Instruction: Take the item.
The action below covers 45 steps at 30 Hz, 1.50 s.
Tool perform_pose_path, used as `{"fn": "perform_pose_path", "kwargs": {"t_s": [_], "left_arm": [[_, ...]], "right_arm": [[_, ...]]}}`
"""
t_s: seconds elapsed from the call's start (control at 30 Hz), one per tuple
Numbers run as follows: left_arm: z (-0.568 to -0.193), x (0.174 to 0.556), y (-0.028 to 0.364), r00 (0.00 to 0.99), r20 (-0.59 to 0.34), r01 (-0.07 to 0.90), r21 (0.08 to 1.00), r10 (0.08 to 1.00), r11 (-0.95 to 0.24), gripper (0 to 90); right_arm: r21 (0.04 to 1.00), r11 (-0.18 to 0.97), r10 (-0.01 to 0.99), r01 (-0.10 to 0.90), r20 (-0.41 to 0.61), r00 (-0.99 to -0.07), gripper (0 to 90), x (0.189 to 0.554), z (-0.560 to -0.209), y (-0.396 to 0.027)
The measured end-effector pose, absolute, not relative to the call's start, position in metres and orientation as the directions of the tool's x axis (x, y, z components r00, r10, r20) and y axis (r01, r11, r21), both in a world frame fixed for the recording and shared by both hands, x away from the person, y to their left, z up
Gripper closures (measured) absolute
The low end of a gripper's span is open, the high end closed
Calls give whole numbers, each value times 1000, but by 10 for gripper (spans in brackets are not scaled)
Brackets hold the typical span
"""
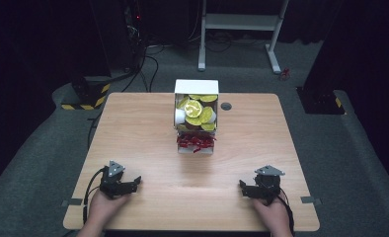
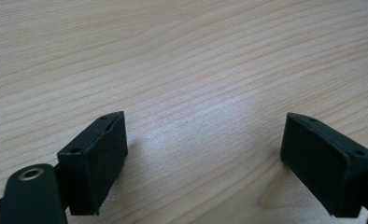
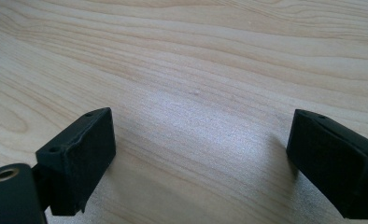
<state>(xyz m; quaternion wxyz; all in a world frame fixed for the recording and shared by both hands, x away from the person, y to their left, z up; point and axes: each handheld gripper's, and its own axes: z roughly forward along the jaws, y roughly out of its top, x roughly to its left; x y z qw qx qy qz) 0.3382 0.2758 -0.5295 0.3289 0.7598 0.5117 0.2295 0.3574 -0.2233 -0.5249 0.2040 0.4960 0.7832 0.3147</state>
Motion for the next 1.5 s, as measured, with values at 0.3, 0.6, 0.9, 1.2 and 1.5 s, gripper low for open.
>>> {"fn": "perform_pose_path", "kwargs": {"t_s": [0.3, 0.6, 0.9, 1.2, 1.5], "left_arm": [[-528, 335, 275, 366, 31, 620, 737, 930, -269, 200], [-511, 329, 275, 332, 18, 583, 782, 943, -220, 227], [-498, 323, 259, 339, 21, 544, 811, 940, -215, 240], [-473, 320, 240, 387, -2, 465, 864, 922, -193, 240], [-439, 320, 221, 443, -4, 393, 900, 897, -190, 259]], "right_arm": [[695, 310, 905, 649, -7, -425, 80, 357, -525, -223], [694, 317, 902, 647, -9, -432, 79, 358, -525, -224], [696, 324, 897, 641, -11, -441, 79, 358, -525, -225], [694, 326, 896, 641, -10, -444, 79, 357, -525, -225], [696, 330, 894, 638, -13, -449, 79, 357, -525, -225]]}}
